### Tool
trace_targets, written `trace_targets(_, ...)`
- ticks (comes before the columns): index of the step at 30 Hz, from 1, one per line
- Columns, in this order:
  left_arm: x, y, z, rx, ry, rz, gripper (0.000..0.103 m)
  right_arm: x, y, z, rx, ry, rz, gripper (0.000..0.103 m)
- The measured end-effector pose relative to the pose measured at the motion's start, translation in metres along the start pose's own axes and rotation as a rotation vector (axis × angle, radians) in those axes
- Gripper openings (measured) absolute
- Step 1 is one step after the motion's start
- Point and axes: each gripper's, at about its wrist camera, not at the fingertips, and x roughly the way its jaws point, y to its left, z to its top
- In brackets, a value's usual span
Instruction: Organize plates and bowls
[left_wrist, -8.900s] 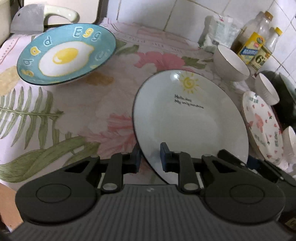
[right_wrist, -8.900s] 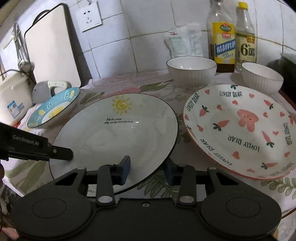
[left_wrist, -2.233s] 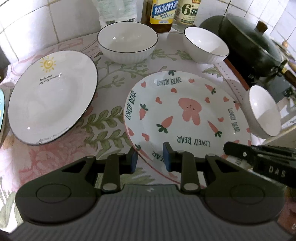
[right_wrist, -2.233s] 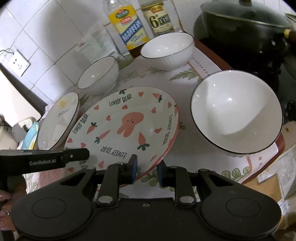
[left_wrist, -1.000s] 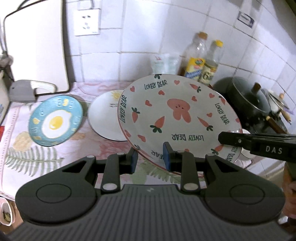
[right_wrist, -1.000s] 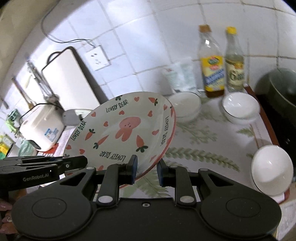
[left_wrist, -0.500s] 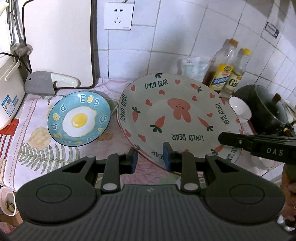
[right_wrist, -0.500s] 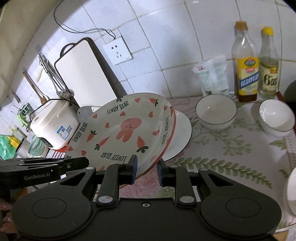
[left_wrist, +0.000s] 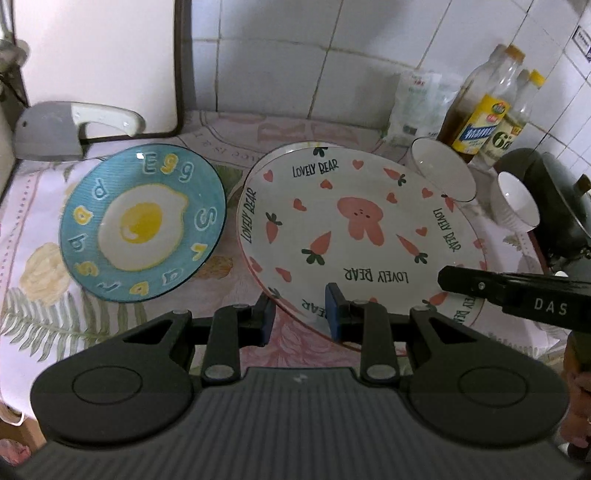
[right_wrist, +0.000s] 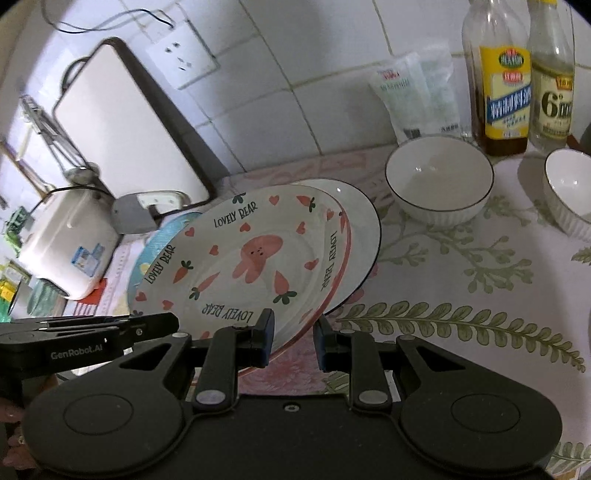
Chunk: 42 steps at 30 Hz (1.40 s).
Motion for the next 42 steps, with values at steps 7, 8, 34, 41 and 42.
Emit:
trace_targets(7,0.035,0.009,0.018,0.012,0.065,-0.021,0.027,0.027,-0.010,0.008,0.051,0.023,-0.036,0.027)
trace_targets(8,0.039,0.010,0.020,0.014,0.075,-0.025,0.027,0.030,-0.011,0.009,0.059,0.024,-0.040,0.027)
trace_targets(34,0.084,0.017,0.054,-0.051,0.283,-0.046,0.027,0.064,-0.009,0.026,0.049,0.056,-0.193,0.027)
trace_targets(41,0.095,0.013,0.060,-0.100,0.355,0.005,0.030,0.073,-0.005,0.029,-0.015,0.071,-0.243,0.030)
trace_targets(42,0.096,0.012,0.060,-0.100,0.364,0.011,0.030,0.074,-0.004,0.029,-0.021,0.074,-0.250,0.031)
